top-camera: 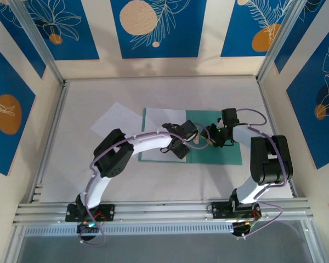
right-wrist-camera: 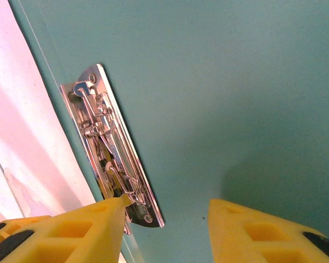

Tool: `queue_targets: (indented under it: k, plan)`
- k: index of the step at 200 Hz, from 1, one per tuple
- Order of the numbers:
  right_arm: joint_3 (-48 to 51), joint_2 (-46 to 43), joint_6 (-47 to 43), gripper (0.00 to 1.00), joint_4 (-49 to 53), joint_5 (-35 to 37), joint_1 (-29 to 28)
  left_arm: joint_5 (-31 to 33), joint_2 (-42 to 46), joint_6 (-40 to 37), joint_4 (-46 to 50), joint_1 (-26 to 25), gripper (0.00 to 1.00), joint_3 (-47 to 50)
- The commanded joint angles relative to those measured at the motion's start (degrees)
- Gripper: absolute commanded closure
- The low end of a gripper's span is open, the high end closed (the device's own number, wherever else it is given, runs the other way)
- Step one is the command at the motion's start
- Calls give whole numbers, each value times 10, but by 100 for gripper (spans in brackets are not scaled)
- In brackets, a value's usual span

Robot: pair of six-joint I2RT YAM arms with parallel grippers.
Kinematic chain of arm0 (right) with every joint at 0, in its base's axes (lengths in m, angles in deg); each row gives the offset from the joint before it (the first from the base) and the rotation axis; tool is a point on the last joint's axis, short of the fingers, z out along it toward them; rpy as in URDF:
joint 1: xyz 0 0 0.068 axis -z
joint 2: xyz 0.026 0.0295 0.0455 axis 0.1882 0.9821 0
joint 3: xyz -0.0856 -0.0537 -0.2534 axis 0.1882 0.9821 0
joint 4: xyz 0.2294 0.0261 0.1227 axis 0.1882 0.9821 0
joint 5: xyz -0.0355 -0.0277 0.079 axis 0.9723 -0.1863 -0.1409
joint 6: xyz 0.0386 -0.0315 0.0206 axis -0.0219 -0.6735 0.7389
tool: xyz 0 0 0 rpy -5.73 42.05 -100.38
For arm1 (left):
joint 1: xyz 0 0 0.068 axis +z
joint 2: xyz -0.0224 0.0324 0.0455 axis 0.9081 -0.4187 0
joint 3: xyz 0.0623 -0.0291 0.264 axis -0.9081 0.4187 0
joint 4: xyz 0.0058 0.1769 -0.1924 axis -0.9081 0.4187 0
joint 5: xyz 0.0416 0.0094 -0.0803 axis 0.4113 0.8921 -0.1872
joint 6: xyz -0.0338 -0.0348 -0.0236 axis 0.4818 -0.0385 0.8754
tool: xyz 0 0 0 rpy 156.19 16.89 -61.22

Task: Put the files into the folder

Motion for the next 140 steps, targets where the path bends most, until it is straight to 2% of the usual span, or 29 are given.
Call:
queue_targets:
  k: [1, 75, 140]
  plan:
    - [6, -2, -1, 54, 10, -1, 4, 24, 2, -5, 51, 4, 21, 15]
    - [0, 6, -3, 55, 10, -3, 5, -1, 43, 47, 32, 22, 19, -16]
    - [0, 7, -5, 55, 12, -2, 2, -57, 40, 110, -61, 75, 34, -2]
